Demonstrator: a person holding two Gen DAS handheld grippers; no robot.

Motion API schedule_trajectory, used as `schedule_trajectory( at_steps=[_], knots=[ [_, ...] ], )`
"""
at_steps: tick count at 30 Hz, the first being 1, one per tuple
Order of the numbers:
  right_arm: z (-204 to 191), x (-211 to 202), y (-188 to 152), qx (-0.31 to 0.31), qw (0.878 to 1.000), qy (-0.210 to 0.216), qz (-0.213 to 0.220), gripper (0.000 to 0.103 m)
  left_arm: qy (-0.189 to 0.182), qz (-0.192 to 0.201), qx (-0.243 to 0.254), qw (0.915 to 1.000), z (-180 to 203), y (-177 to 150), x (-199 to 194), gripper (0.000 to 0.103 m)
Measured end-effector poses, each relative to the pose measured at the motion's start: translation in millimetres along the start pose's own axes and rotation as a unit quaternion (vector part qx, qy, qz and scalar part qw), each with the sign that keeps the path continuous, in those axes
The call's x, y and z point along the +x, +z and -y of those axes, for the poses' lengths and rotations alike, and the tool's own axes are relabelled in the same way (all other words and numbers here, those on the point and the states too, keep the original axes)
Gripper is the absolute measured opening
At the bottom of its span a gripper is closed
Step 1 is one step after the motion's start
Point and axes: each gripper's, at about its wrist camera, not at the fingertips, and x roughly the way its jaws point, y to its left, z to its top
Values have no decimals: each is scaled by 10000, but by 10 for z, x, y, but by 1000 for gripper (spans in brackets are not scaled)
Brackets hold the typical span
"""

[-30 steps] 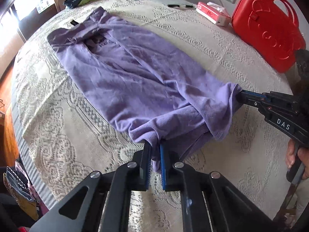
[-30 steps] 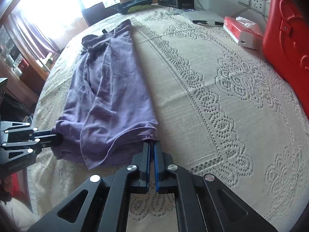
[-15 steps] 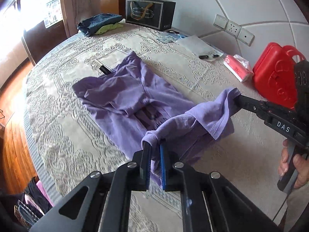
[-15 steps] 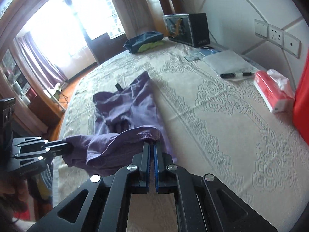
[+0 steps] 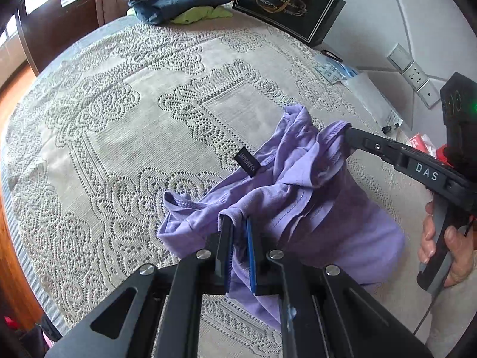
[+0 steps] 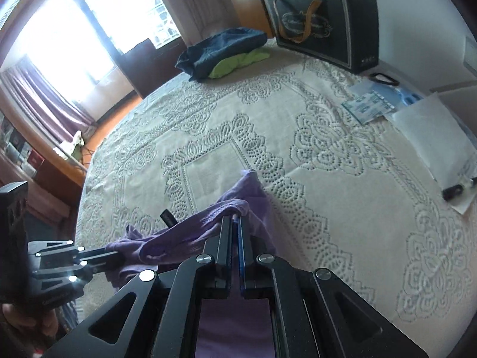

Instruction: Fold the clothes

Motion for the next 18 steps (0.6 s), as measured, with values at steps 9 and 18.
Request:
schedule_trajectory(
  at_steps=[9, 18],
  knots=[
    [147, 126, 25, 395, 9991, -74, -105, 33, -291, 9, 423, 9987, 27, -12, -206, 80],
    [419, -504, -808, 1263, 9898, -611, -260, 35, 90, 150, 1010, 9947, 198, -130, -523, 95]
  ],
)
